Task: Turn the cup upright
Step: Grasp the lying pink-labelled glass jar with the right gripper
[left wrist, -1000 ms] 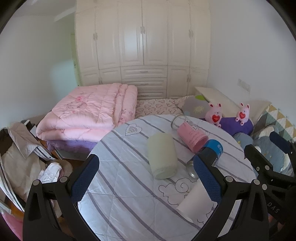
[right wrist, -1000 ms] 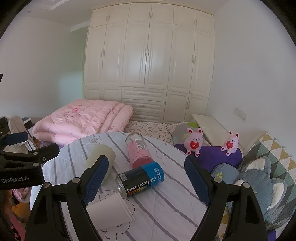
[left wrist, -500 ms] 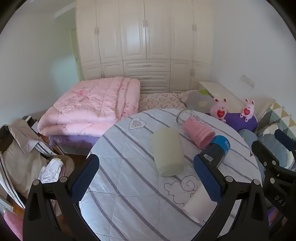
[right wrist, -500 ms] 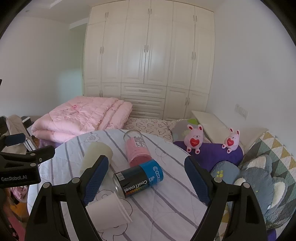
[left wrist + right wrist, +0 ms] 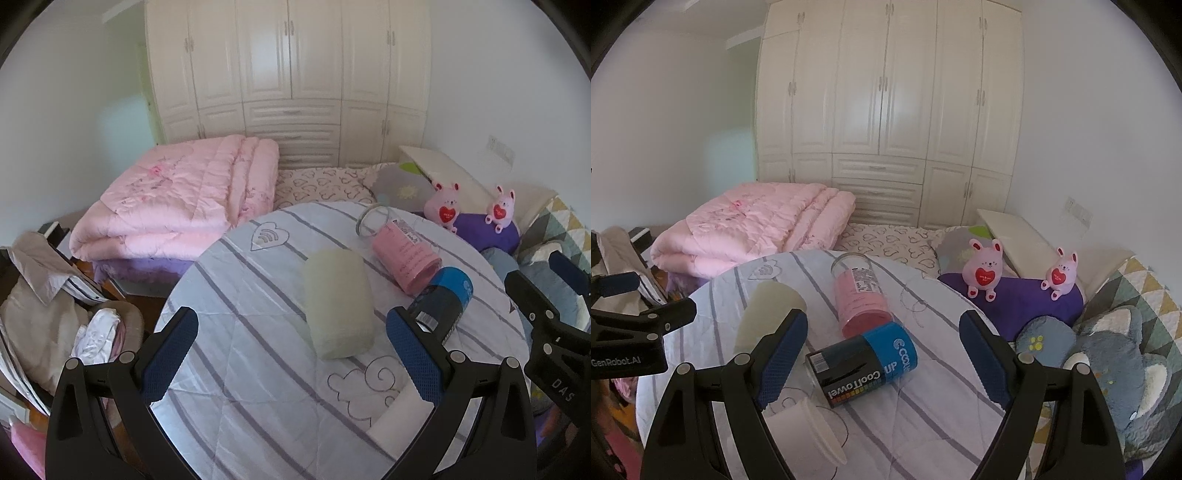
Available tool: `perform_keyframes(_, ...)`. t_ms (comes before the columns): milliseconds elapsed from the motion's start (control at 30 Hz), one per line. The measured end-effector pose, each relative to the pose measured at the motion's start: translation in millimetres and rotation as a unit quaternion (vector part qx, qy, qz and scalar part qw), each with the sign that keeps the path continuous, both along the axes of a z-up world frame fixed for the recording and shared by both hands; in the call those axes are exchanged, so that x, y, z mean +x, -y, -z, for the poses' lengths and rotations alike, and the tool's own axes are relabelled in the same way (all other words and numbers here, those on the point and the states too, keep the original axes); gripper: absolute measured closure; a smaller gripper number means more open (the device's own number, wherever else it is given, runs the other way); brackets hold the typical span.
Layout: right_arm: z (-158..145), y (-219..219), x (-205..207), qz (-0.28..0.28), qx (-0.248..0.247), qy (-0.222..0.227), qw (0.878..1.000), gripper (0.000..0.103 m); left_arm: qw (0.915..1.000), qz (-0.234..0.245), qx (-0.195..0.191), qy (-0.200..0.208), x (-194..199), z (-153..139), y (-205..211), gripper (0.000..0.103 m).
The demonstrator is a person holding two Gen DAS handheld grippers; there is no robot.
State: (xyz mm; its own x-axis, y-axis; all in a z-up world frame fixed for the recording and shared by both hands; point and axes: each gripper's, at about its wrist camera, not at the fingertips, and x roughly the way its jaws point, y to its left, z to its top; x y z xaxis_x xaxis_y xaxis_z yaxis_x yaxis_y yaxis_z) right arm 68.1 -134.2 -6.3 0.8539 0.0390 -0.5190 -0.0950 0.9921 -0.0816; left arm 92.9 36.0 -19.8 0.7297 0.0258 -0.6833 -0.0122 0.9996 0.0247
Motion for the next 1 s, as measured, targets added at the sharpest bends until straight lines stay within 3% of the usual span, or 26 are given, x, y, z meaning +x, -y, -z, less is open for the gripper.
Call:
perform_keyframes(200,6.8,2.8,21.5,-0.004,-0.007,-0.015,1.000,0.018,0.9999,0.002,-0.001,-0.011,21.0,4.1,5.4,0.000)
perform_keyframes(400,16.7,-6.4,65.0,-0.039,-0.005,-0.065,0.997,0.018,0.9997,-0.003,-0.002,-0.023,49.2,11.0,2.4,0.000)
perform_keyframes(767,60.1,-23.0,173.2,-0.057,-0.016,-0.203,0.977,0.018,0.9984,0.005,0.013,-0.054,124.8,34.6,7.3,0.000)
perform_keyframes(900,73.6,-28.8,197.9,-0.063,-0.031,-0.226,0.972,0.018,0.9980,0.008,0.016,-0.061,147.9,41.7,7.3,0.000)
perform_keyframes(1000,84.5,-29.8,214.1,-0.082,-0.002,-0.262,0.962,0.018,0.9974,0.010,0.018,-0.069,159.0,47.9,8.2,0.000)
